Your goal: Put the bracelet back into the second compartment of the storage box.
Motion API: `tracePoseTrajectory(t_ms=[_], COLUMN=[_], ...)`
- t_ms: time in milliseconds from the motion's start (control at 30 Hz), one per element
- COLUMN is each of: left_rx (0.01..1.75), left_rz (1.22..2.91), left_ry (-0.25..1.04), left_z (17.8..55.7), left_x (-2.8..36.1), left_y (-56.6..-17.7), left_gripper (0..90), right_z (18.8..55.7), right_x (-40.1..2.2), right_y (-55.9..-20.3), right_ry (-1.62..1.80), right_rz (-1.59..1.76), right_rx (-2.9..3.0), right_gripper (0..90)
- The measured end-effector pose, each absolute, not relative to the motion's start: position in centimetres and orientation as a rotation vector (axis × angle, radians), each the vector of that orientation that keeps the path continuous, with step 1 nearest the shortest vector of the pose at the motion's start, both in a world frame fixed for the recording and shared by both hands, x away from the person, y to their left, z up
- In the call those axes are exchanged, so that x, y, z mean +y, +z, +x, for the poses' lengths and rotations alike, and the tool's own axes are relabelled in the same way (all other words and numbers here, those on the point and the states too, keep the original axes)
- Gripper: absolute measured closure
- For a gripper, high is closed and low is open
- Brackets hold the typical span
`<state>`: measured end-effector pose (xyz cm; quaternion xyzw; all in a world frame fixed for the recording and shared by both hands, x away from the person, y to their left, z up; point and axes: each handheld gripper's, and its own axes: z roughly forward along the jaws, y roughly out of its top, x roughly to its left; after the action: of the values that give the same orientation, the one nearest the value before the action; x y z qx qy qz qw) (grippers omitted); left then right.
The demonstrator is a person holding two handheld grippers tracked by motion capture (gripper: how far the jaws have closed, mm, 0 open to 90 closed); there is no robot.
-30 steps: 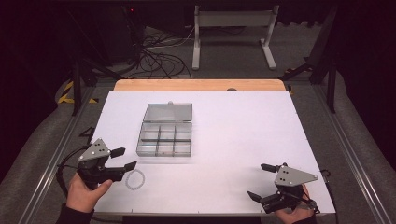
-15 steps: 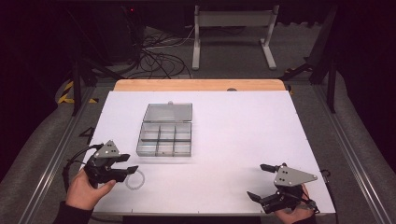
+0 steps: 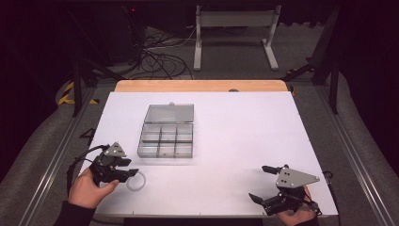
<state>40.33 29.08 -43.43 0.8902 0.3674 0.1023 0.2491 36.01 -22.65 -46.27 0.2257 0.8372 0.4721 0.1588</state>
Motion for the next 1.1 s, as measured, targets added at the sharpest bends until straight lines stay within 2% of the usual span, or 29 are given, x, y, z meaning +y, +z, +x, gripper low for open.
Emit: tracePoseTrajectory(t_ms=[567,1100], left_rx=[1.051,1.087], left_rz=[2.537,2.606], left_ry=[0.244,0.205], left_z=[41.4,42.0], left_x=[28.6,28.3], left_y=[-44.9,-45.7], left_gripper=[55.1,65.7], right_z=[36.0,36.0], right_x=[-22.6,-22.6], right_y=[-46.3,-46.4], right_ry=[1.341,1.34], right_rz=[0.642,0.638], right_rx=[2.402,2.403], right_gripper=[3.5,3.5])
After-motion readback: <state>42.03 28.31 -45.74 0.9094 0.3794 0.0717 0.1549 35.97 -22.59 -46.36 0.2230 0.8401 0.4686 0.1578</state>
